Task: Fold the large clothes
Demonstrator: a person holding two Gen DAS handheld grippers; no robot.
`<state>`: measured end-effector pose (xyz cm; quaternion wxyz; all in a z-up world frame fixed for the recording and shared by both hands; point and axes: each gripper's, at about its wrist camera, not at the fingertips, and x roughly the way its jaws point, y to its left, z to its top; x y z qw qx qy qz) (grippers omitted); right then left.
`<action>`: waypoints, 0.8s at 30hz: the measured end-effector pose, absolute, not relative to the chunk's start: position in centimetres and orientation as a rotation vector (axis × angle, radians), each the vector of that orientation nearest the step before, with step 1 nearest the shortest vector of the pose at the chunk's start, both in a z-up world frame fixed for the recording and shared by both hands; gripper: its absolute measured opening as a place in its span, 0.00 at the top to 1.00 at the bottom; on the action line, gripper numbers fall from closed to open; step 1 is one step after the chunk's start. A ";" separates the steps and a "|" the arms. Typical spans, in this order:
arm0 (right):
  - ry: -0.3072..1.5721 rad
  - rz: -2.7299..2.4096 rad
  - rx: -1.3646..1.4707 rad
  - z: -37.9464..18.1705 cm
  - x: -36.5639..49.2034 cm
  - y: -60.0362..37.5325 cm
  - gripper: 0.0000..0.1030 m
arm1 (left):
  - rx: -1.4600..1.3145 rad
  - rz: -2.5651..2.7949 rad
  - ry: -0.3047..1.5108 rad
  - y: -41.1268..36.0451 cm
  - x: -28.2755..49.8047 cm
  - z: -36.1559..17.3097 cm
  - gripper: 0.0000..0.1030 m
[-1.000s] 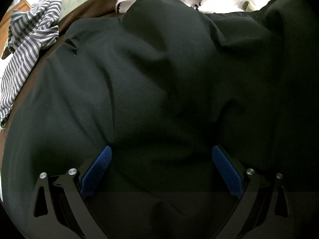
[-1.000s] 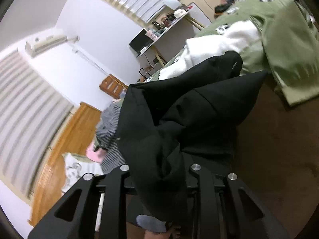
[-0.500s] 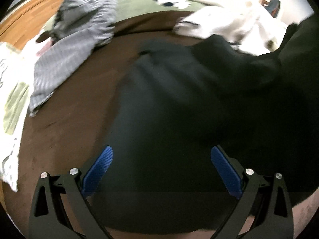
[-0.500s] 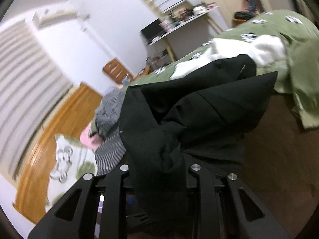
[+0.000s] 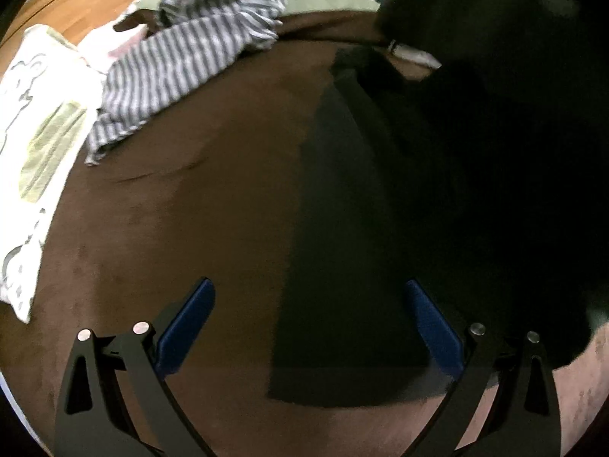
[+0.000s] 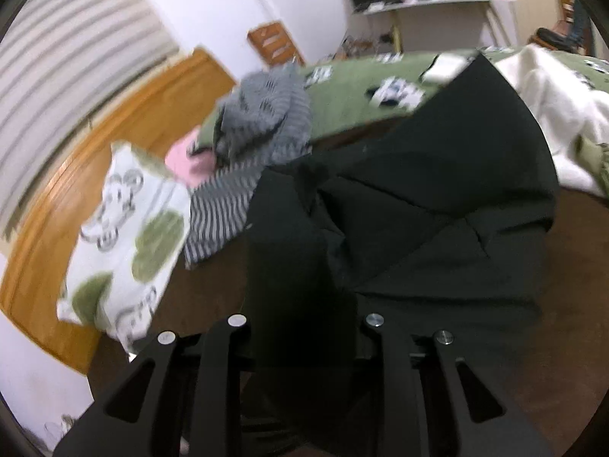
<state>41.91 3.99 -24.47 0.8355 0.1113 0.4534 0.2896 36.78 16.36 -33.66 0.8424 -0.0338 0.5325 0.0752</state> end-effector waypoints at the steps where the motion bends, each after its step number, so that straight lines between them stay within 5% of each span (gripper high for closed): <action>1: 0.977 0.619 0.227 -25.1 41.8 4.5 0.75 | -0.073 0.168 1.120 17.1 36.1 -33.0 0.05; 16: 1.180 0.676 0.139 -30.3 38.5 9.3 0.70 | -0.153 0.393 1.098 26.8 27.0 -29.5 0.06; 21: 1.241 0.686 0.190 -32.8 38.1 9.4 0.58 | -0.191 0.417 1.126 27.5 25.8 -30.9 0.06; 24: 1.250 0.732 0.260 -32.7 38.3 9.2 0.39 | -0.208 0.425 1.126 27.8 25.1 -31.3 0.06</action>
